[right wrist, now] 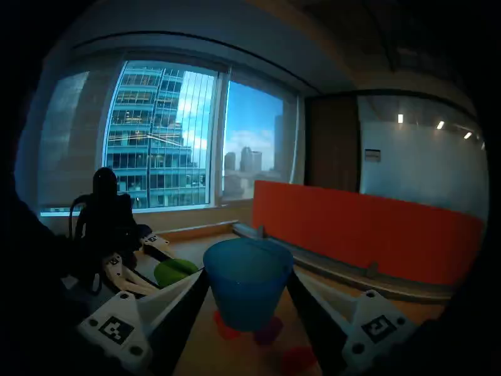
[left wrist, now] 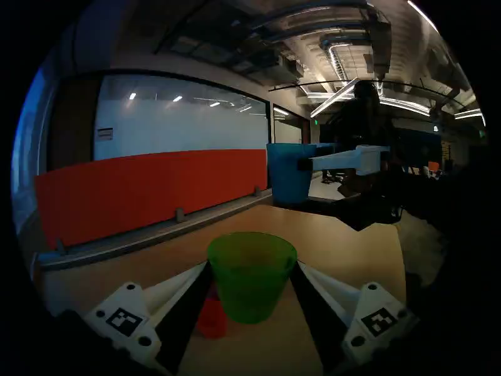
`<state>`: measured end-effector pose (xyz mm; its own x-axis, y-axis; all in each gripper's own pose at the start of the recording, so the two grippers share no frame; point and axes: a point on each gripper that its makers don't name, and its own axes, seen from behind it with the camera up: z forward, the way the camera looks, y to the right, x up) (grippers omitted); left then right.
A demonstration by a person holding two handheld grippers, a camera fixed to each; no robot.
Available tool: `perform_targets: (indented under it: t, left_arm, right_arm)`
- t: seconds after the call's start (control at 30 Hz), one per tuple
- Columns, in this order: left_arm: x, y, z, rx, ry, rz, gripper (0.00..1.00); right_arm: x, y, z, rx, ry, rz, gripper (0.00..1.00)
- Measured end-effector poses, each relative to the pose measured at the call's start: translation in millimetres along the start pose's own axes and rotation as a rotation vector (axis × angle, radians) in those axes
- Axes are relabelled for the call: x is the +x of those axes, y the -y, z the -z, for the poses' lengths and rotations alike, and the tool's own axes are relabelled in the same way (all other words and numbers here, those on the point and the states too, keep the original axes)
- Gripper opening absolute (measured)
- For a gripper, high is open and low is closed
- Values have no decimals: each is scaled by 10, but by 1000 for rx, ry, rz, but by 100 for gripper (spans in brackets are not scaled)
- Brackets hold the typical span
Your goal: Pour water
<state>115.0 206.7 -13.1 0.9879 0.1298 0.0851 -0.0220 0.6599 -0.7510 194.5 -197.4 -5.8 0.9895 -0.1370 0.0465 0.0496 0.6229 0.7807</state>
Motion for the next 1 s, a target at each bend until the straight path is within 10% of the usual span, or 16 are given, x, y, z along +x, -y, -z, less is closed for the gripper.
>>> perform_targets:
  t: [1.0]
  left_arm:
    - [-892, -115, -115, -67, 277, -77, 85]
  right_arm:
    - [-1233, 29, 107, 43, 234, 14, 90]
